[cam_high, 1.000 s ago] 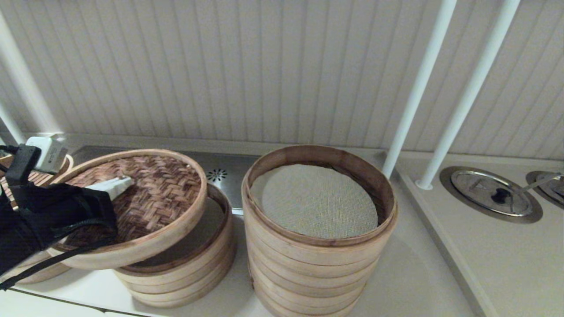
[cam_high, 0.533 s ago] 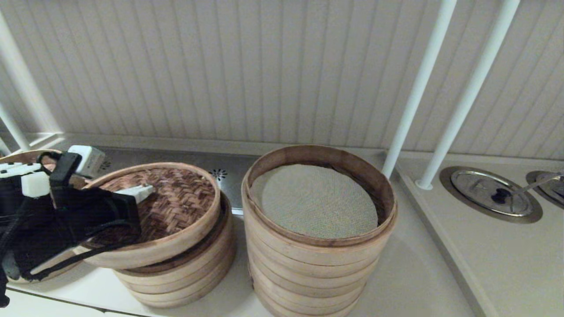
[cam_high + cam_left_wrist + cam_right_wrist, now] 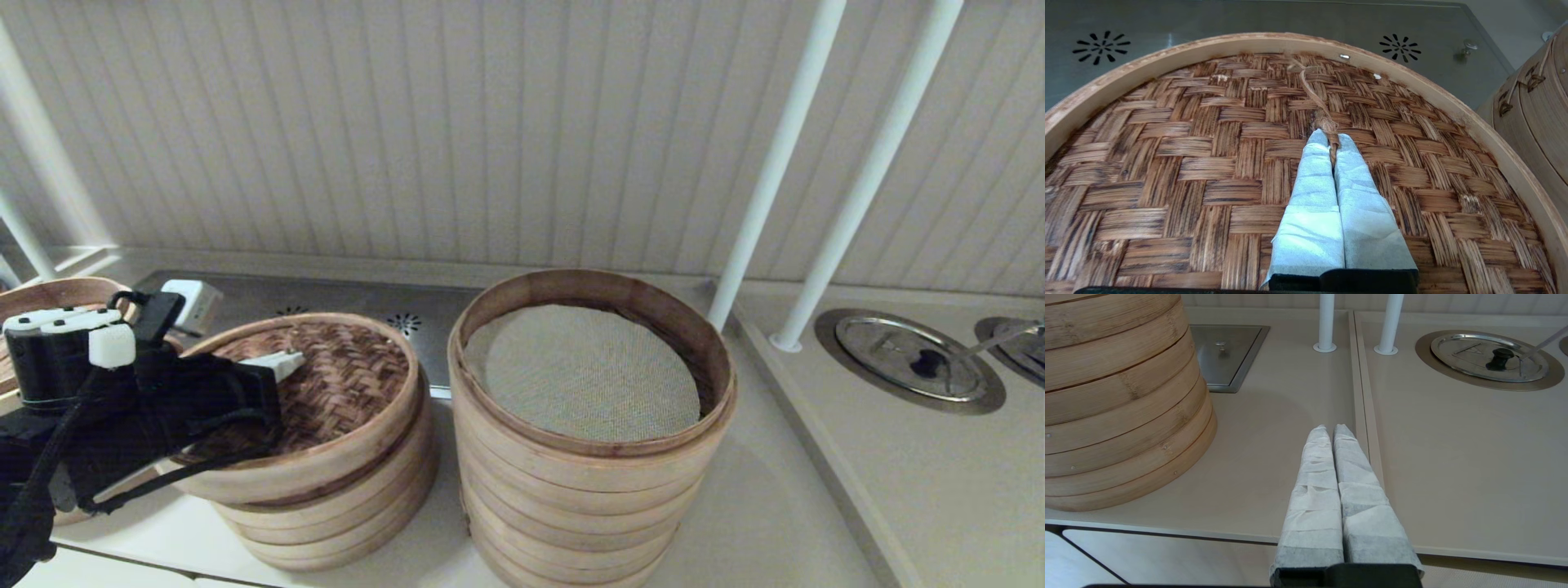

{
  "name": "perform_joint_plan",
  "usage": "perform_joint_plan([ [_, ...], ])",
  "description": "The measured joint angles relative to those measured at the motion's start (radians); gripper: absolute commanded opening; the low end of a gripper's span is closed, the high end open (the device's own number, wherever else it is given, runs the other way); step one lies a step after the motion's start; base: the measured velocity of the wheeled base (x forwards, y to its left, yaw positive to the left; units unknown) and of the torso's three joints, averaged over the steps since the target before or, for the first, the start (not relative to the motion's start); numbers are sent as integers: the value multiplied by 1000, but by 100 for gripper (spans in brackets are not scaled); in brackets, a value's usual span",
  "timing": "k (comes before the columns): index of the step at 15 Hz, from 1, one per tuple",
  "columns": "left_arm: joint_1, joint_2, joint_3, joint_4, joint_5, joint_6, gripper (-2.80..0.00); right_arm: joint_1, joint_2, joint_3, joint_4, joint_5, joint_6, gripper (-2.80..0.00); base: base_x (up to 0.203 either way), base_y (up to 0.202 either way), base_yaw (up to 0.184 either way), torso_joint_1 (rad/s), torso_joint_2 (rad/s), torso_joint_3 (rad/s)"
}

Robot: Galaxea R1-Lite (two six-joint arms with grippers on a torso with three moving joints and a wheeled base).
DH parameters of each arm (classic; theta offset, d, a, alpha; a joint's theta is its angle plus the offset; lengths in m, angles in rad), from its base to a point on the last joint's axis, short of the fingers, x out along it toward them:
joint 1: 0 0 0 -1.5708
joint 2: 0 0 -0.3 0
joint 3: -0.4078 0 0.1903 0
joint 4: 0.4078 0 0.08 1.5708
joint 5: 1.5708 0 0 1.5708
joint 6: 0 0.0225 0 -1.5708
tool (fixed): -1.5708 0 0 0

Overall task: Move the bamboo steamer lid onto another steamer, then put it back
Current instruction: Put the steamer

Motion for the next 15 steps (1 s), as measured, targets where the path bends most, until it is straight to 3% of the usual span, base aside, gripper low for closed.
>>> perform_joint_plan([
  [9,-6,5,116,-107,-3,2,-280,0,0,0,0,0,0,-280,0,0,0,0,0,0],
  [15,-5,29,110,-148,0,-5,-280,0,0,0,0,0,0,-280,0,0,0,0,0,0],
])
